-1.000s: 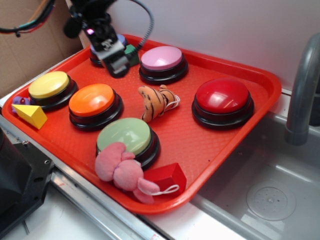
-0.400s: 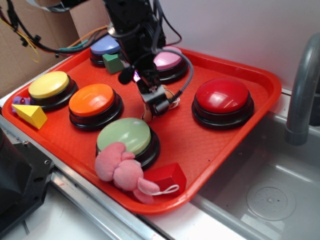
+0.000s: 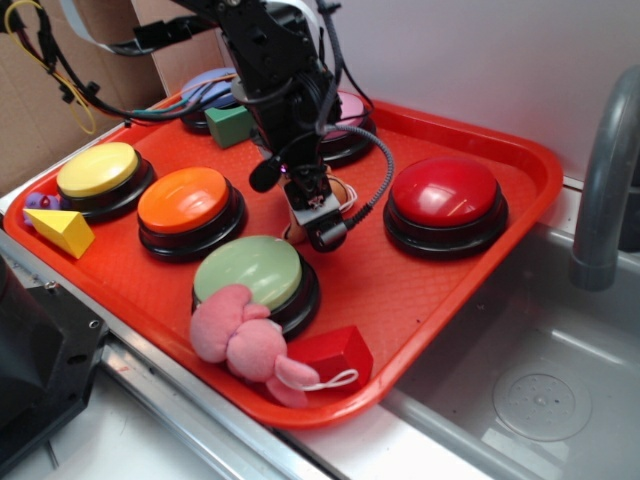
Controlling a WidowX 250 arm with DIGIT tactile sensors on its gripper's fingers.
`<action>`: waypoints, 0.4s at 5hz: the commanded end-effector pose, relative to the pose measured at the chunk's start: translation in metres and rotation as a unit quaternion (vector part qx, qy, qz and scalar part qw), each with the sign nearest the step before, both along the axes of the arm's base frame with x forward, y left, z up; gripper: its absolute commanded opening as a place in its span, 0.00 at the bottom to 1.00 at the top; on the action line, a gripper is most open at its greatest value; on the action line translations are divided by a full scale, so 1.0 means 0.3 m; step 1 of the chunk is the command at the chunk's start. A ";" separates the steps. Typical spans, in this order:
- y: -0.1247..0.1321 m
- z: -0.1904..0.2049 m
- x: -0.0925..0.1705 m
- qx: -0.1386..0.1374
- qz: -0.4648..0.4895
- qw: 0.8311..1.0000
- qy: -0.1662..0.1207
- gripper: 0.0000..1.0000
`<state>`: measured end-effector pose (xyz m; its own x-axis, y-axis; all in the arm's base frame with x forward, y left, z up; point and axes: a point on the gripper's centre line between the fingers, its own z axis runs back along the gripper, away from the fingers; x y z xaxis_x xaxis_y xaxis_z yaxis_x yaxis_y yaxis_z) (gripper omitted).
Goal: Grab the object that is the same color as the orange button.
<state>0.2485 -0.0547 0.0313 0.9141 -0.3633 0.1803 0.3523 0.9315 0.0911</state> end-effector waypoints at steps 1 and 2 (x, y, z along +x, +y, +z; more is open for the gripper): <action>0.009 -0.013 0.017 -0.008 0.025 1.000 0.003 0.22; 0.005 0.005 0.022 -0.012 0.026 1.000 -0.004 0.00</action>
